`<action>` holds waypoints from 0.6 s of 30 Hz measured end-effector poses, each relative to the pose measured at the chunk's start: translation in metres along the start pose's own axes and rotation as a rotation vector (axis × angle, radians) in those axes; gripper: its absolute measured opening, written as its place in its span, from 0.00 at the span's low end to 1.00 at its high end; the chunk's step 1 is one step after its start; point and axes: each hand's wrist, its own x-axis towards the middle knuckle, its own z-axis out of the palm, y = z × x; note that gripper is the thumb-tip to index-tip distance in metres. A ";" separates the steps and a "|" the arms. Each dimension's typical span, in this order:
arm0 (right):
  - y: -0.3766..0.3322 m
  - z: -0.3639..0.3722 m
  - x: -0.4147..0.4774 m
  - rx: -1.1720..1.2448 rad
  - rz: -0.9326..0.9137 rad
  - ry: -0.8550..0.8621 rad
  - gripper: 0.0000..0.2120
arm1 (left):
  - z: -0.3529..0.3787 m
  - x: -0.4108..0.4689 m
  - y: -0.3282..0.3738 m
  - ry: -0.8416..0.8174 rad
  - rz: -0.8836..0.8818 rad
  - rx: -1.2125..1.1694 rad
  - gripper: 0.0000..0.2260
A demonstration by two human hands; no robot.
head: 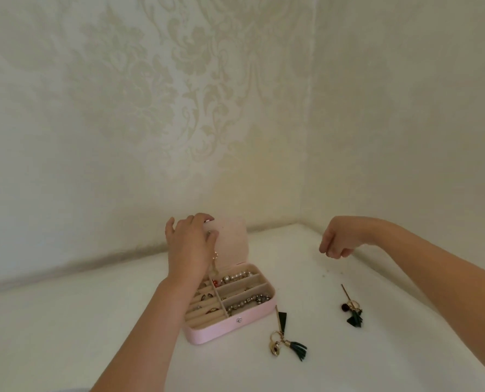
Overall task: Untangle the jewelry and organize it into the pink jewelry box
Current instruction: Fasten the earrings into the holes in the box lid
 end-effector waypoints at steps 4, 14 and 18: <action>0.033 0.018 -0.006 0.019 0.078 0.083 0.14 | 0.003 -0.001 -0.003 0.032 0.016 -0.047 0.11; 0.045 0.038 -0.004 0.176 0.037 0.118 0.05 | 0.001 0.005 0.000 -0.049 0.009 -0.185 0.10; 0.044 0.041 -0.001 0.182 0.059 0.123 0.04 | 0.003 0.008 0.000 -0.068 -0.011 -0.164 0.10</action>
